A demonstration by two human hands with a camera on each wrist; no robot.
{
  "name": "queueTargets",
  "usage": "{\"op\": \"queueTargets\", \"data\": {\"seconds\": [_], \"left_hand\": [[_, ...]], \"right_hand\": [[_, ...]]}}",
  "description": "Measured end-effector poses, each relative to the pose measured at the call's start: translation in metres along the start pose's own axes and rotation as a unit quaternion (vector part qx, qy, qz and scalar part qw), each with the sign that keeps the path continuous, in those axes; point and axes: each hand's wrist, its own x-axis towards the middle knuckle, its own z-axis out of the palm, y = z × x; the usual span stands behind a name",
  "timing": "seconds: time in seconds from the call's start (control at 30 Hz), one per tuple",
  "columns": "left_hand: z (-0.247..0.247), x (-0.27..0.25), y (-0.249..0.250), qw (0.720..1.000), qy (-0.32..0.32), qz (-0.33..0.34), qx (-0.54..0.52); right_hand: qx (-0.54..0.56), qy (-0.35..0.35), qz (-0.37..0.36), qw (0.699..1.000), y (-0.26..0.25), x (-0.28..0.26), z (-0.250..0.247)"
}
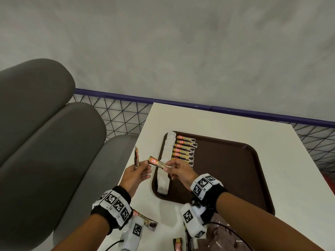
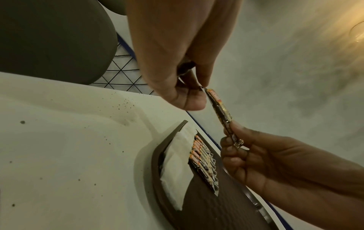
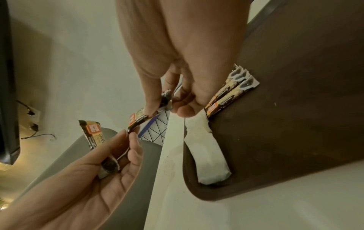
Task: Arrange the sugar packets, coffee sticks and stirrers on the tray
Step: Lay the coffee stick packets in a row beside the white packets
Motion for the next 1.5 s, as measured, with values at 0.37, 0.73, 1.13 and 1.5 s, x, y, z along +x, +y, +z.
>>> {"op": "queueTargets", "data": {"seconds": [0.37, 0.73, 1.13, 1.5], "left_hand": [[0.004, 0.000, -0.010, 0.998, 0.016, -0.019, 0.064], [-0.015, 0.007, -0.001, 0.986, 0.068, -0.046, 0.148], [-0.012, 0.007, -0.007, 0.988, 0.042, -0.062, 0.134], [-0.015, 0.003, -0.011, 0.988, -0.012, -0.012, 0.154]], "right_hand": [[0.074, 0.045, 0.031, 0.996, 0.016, -0.009, -0.029], [-0.152, 0.192, 0.062, 0.968, 0.045, -0.001, -0.079], [-0.215, 0.260, 0.072, 0.939, 0.039, 0.014, -0.066], [-0.282, 0.293, 0.044, 0.913, 0.041, 0.014, -0.064]]}}
